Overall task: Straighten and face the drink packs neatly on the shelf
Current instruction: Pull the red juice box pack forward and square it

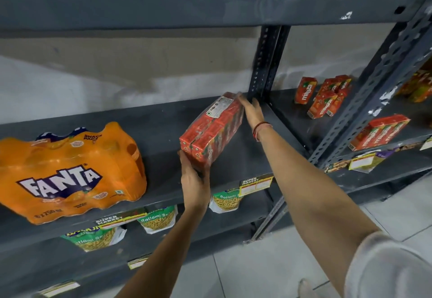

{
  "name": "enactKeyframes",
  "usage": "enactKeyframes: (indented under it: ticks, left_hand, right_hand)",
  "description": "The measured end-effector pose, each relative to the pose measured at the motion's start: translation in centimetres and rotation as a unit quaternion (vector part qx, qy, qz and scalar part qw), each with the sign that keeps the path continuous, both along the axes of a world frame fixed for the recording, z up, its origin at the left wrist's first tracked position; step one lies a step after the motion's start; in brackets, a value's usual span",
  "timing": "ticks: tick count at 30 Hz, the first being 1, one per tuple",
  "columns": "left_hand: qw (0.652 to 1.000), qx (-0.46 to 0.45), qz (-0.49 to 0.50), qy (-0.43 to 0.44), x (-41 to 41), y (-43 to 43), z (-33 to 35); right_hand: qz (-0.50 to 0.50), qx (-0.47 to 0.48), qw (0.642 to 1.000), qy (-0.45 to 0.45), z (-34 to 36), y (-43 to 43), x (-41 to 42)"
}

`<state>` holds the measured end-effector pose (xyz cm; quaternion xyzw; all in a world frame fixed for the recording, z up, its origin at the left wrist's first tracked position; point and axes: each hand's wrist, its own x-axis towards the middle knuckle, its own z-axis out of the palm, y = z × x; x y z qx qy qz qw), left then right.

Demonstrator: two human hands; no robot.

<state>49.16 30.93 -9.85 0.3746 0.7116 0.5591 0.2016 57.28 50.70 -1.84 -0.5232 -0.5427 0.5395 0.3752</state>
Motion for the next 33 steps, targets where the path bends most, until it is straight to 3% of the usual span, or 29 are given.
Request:
enactKeyframes:
  ticks: [3,12,21,33]
  left_hand:
    - [0.999,-0.017,-0.01,0.029,-1.6,0.5,-0.1]
    - [0.993,-0.073,-0.092,-0.024,-4.8,1.1,0.9]
    - [0.992,-0.053,-0.104,-0.035,-4.2,-1.5,0.6]
    - [0.994,-0.052,-0.094,-0.025,-3.7,-3.8,0.1]
  right_hand:
    - [0.028,-0.002,1.0,0.013,-0.5,0.2,-0.8]
    - [-0.061,0.079,0.995,0.007,-3.8,-3.1,2.3]
    - [-0.157,0.117,0.981,0.012,-5.3,-8.1,5.2]
    - [-0.189,0.135,0.972,0.019,-5.9,-12.0,6.6]
